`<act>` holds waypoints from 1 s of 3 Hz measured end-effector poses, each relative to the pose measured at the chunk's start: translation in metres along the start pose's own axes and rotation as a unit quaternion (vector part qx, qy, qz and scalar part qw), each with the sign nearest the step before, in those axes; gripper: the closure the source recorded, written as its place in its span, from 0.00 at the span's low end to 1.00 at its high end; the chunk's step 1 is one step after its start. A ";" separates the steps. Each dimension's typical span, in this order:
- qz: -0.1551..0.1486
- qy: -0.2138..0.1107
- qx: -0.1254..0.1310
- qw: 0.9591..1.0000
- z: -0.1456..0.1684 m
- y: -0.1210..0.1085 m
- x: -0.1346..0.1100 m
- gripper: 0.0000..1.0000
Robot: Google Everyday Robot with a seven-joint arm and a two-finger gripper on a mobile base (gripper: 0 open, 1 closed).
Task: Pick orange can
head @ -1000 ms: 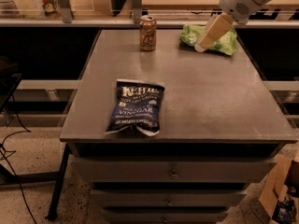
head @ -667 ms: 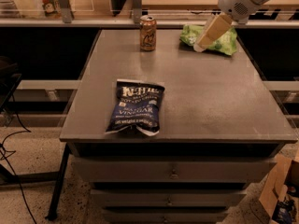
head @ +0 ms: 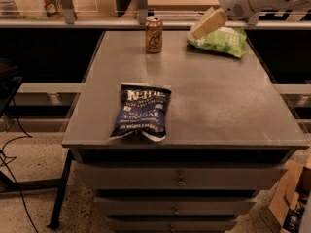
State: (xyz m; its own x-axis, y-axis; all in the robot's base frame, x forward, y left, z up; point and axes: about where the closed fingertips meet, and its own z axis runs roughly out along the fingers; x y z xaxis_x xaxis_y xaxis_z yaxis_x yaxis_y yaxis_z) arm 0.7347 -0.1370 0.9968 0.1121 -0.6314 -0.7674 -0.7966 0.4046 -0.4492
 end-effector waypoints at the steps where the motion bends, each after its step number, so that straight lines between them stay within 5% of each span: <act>1: 0.029 -0.055 0.021 0.998 0.027 -0.027 -0.003 0.00; 3: 0.108 -0.082 0.012 0.991 0.087 -0.048 0.013 0.00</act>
Offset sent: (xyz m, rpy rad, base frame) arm 0.1198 0.0153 -0.0136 0.3242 0.0416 -0.0753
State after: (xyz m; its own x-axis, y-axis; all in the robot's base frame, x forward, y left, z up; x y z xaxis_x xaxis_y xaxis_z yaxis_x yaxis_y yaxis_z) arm 0.8259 -0.1074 0.9685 0.0370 -0.4138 -0.9096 -0.7981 0.5355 -0.2761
